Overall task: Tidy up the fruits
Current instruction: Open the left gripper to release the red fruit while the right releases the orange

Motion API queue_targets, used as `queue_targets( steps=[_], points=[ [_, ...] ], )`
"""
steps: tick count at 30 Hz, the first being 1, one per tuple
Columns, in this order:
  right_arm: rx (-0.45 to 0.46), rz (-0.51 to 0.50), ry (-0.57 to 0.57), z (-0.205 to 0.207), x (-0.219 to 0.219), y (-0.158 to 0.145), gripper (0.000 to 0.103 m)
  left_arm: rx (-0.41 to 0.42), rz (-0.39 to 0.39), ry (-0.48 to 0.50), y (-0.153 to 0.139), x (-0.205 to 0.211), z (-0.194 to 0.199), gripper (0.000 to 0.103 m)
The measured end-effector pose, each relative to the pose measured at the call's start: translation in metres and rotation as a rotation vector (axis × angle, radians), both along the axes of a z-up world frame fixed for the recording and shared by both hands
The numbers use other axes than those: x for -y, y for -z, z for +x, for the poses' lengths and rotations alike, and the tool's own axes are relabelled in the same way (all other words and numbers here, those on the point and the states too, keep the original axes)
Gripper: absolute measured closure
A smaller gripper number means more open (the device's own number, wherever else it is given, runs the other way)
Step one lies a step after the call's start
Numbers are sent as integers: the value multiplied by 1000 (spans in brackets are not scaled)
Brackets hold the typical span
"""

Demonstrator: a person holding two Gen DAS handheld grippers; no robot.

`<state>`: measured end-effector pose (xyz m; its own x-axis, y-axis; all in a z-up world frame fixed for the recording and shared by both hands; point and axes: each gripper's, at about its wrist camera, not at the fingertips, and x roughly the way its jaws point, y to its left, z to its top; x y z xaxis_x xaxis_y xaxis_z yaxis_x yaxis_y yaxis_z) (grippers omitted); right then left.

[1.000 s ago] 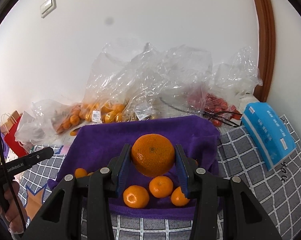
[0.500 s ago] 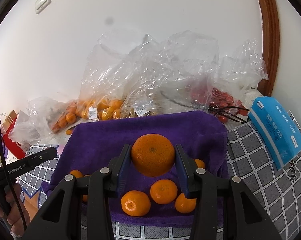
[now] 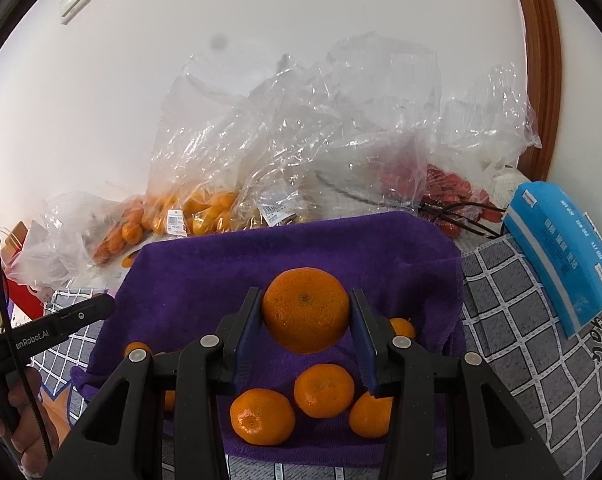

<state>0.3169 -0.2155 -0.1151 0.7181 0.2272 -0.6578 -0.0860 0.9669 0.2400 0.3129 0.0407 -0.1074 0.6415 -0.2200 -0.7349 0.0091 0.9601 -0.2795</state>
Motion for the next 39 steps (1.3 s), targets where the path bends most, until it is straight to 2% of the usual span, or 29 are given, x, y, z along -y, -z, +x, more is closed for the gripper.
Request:
queue_targets(
  steps=[21,30,39],
  points=[
    [-70,-8,-3,20,-2,34,60,-67,17,47,28,15,25,80],
    [-85,-35,-10,22,-9,44,60,-100,5,46,38,16,29,80],
    [-87,-64,-17,25,-16,52,60,-106,29,45,45,20,31,80]
  ],
)
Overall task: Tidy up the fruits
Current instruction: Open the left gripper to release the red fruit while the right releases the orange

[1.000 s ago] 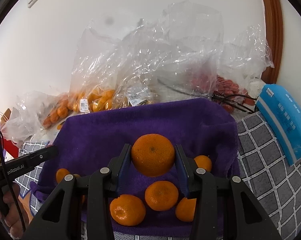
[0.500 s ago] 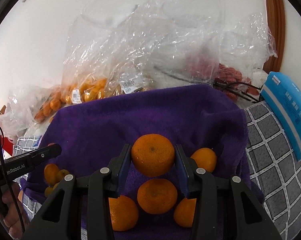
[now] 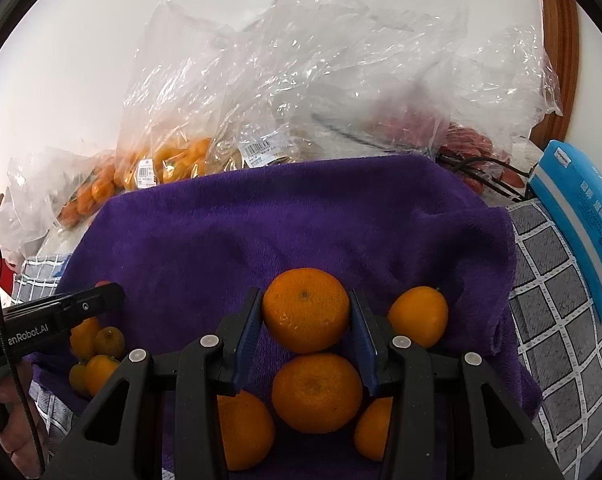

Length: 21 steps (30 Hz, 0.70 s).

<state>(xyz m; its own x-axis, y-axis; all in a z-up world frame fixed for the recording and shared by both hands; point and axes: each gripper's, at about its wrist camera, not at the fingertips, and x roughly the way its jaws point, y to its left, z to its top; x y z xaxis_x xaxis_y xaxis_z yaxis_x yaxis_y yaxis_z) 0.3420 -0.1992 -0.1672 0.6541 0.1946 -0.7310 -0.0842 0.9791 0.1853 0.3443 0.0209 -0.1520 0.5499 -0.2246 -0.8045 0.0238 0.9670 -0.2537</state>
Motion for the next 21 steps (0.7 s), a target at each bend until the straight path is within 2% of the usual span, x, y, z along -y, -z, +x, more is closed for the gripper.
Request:
queue_targets(
  steps=[14,21],
  points=[
    [-9,-25,9,4,-4,10,60,13,63,-6,4,4,3,79],
    [-12,-11,12,3,-1,12,60,8,40,-7,5,4,4,74]
  ],
)
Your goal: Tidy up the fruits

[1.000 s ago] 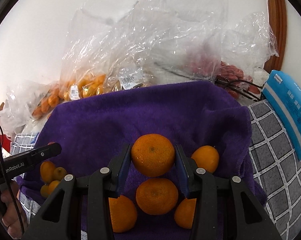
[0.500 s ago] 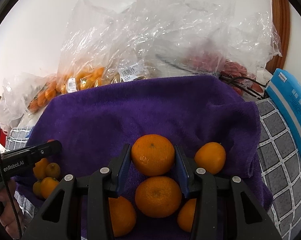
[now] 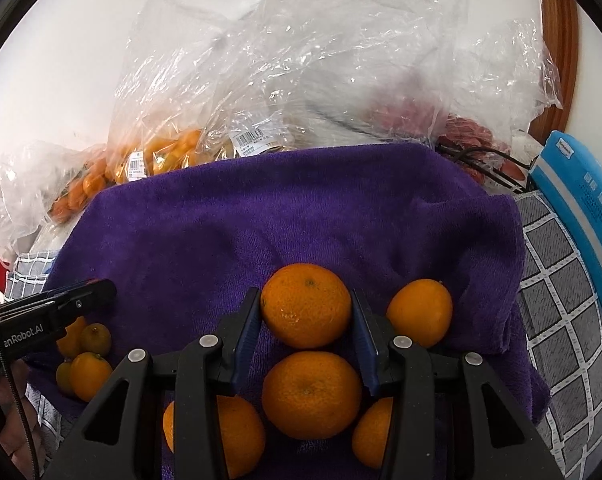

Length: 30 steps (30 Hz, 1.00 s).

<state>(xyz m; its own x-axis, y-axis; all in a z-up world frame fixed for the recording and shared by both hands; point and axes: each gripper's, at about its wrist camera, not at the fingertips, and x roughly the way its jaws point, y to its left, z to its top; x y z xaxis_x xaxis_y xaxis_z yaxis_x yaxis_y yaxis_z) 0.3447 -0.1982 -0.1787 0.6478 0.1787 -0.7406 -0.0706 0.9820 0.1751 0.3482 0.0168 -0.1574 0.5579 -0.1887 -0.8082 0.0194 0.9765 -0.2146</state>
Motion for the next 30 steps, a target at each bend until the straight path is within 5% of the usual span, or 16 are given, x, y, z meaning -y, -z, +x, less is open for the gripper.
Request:
queue_targets(
  steps=[11,30],
  points=[
    [-2,-3,8,-2,1,2,59,-10,75,40,0,20,-6,44],
    [34,-45,10,-9,-1,-5,54,53,75,-78,-15,2,-17,42]
  ],
)
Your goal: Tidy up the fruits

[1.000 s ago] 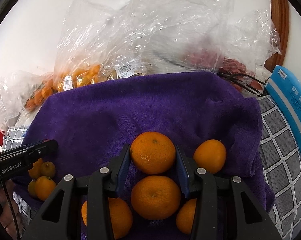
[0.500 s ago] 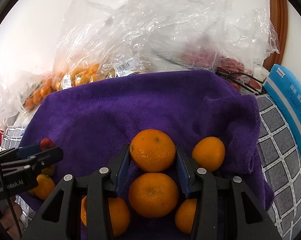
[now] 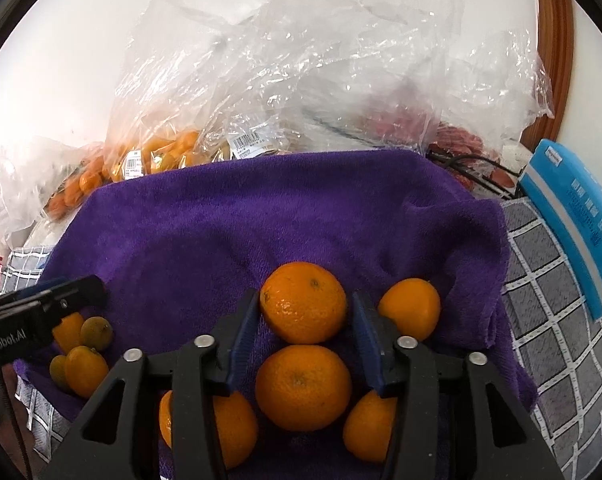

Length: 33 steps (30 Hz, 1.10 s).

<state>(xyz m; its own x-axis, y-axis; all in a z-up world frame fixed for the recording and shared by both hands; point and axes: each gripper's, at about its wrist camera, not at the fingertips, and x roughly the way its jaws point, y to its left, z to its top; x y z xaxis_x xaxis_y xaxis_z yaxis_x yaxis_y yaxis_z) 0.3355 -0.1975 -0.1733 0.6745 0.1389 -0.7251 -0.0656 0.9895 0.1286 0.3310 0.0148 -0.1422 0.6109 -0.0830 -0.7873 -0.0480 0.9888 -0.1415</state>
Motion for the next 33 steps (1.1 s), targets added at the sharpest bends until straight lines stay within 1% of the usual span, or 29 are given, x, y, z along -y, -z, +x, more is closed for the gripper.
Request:
queue_targets(
  steps=[2,4,6,12,14,16,18,21,24,27,29,30,31,33],
  points=[
    [-3,-25,-1,-1,-1,-4,52,1,5,5,-3,0,-1,42],
    [-2,-48,-4,-3,-2,-10,48,3,15,11,-7,1,-5,42],
    [4,-66,2,-7,-3,-18,48,9,39,8,-13,2,-12,42],
    [9,-60,27,-31,-2,-50,47,32,53,11,-33,-1,-44,35],
    [14,-57,36,-46,-2,-65,47,55,77,6,-42,0,-60,32],
    [22,-58,39,-61,-1,-75,47,71,69,10,-53,0,-78,28],
    [38,-65,42,-79,-1,-89,47,96,82,2,-65,1,-98,27],
    [65,-119,83,-109,0,-109,47,147,100,-3,-83,3,-128,25],
    [54,-101,76,-137,5,-126,47,191,92,0,-101,6,-161,22],
    [63,-78,76,-168,11,-140,46,242,87,-6,-117,9,-198,14],
    [97,-81,84,-193,13,-151,35,259,87,-11,-124,13,-215,9],
    [116,-80,84,-202,14,-154,24,268,88,-11,-127,14,-224,9],
    [146,-77,86,-218,18,-161,19,279,90,-10,-130,16,-234,8],
    [178,-79,87,-236,21,-167,14,298,95,-9,-135,21,-252,7]
  ],
)
